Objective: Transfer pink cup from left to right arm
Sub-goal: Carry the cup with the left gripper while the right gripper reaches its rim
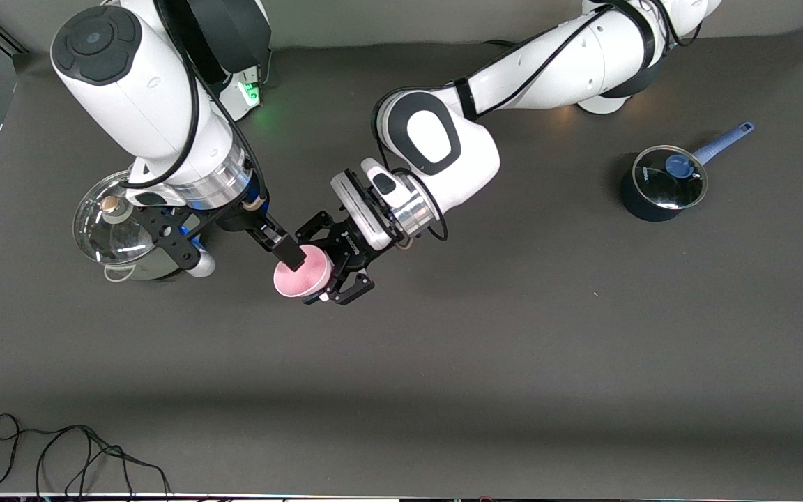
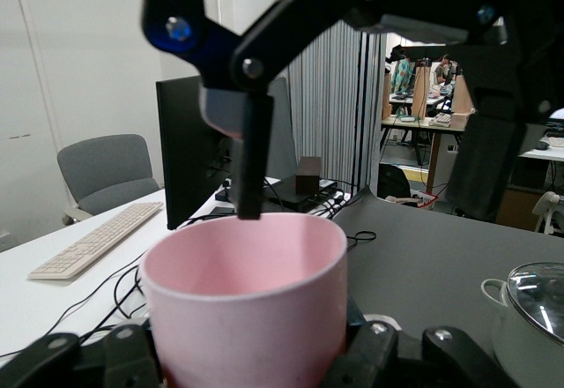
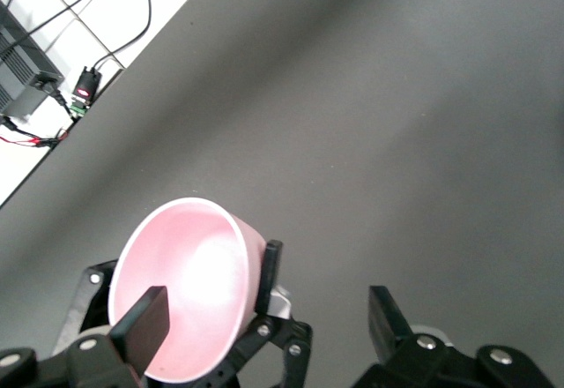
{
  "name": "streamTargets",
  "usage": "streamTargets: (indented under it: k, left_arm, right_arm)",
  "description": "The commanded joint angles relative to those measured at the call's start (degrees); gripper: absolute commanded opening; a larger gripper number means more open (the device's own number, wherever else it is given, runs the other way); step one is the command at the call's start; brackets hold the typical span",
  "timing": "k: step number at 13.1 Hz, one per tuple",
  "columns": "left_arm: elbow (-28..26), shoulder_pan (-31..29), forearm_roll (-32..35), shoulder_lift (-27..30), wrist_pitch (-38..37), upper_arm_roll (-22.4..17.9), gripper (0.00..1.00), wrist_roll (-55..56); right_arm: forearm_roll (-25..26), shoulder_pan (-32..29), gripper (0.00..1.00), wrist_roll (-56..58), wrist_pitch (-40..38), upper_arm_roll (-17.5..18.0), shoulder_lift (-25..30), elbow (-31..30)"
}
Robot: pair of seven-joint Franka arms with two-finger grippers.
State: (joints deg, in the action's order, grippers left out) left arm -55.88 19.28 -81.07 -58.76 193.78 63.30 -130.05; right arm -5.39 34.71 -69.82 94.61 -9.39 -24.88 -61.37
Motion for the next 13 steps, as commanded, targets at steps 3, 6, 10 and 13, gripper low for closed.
streamTargets:
  k: [3, 6, 10, 13]
  left_arm:
    - [1.7, 2.1, -0.5, -0.3, 0.5, -1.9, 0.0, 0.6]
    - [1.7, 2.1, -0.5, -0.2, 0.5, -1.9, 0.0, 0.7]
    - [1.7, 2.1, -0.6, -0.2, 0.5, -1.9, 0.0, 0.7]
    - [1.7, 2.2, -0.5, -0.1, 0.4, -1.8, 0.0, 0.8]
  right_arm:
    - [-0.9, -0.2, 0.98, -1.4, 0.7, -0.3, -1.4, 1.9]
    - [-0.9, -0.2, 0.94, -1.4, 1.6, -0.4, -2.4, 1.9]
    - [-0.9, -0.2, 0.89, -1.4, 1.8, -0.3, -2.5, 1.8]
    - [-1.0, -0.2, 0.63, -1.5, 1.8, -0.3, -2.5, 1.8]
